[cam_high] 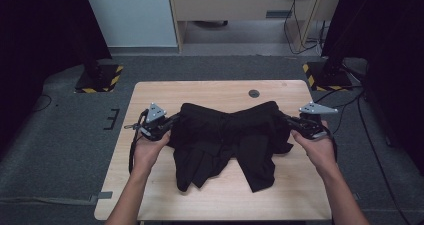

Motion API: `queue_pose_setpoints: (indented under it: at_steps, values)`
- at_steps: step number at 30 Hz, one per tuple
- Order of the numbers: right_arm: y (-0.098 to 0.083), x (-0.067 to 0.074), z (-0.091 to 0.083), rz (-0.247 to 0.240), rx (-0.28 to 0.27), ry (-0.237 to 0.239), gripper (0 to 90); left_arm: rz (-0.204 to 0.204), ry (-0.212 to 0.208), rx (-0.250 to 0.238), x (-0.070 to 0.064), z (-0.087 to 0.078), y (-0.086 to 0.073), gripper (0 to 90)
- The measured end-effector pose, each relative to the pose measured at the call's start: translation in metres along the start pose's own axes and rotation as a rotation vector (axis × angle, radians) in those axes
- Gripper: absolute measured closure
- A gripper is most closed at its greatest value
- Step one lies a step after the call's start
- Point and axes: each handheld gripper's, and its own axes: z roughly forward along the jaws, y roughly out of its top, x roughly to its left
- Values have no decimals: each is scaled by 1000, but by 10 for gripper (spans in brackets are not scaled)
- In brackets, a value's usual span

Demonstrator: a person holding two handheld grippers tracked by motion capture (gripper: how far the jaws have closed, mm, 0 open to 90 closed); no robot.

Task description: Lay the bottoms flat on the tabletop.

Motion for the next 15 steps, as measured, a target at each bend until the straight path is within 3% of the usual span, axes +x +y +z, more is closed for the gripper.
queue_pose_setpoints:
  at_steps: [8,15]
  values:
    - [18,-1,-14,-23,-29,-14,889,24,12,-20,0,-7,24,900]
    - [26,-4,-20,-16,-55,-25,889,31,19,-28,-2,-8,41,900]
